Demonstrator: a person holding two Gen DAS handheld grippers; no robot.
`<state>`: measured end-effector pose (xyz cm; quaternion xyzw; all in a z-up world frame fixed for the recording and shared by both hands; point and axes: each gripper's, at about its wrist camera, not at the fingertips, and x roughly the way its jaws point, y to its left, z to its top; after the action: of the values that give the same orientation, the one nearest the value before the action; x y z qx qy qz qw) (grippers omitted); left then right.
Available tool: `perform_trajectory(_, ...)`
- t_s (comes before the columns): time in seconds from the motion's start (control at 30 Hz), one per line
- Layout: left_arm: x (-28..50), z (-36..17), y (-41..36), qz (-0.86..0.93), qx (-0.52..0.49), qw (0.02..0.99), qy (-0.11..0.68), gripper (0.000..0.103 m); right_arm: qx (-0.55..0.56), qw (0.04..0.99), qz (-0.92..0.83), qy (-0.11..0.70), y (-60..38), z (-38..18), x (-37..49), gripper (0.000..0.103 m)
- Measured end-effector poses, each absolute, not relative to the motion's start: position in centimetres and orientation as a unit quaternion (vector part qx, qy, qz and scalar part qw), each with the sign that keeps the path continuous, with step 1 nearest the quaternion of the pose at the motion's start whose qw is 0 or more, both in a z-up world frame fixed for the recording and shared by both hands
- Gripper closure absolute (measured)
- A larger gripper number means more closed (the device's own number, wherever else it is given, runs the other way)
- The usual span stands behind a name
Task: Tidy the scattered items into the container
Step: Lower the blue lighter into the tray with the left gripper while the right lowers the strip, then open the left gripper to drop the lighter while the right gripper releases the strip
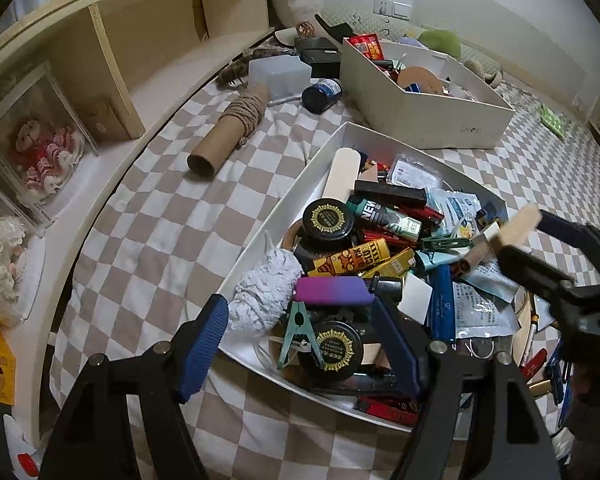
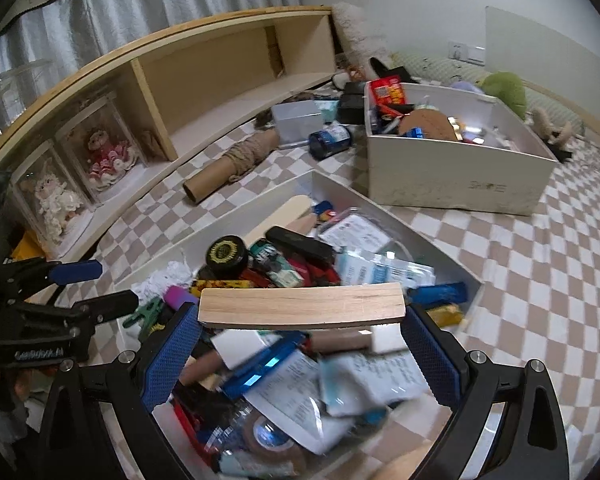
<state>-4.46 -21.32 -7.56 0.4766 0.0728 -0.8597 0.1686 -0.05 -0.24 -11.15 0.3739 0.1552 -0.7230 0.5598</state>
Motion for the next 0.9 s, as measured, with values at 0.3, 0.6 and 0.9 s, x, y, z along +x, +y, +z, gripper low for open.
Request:
perform_trajectory(0.3, -3.4, -6.0, -23.3, -0.866, 0.453, 0.190, 0.093, 0.029, 0.407, 0.554, -0.712, 0.141, -4.1, -12.5, 0.7, 0.004)
perform_trajectory(0.6, -2.8, -5.8, -25.1, -0.864, 0.447, 0.204, 0.109, 0.029, 0.435, 0.542, -0.707, 0.131, -6.4, -14.5, 0.9, 0.004)
perform_trajectory(0.9, -2.7, -5.2, -24.9, -0.869, 0.440, 0.197, 0.111, 0.029, 0.429, 0.538, -0.716, 0.116, -5.8, -14.3, 0.1, 0.000)
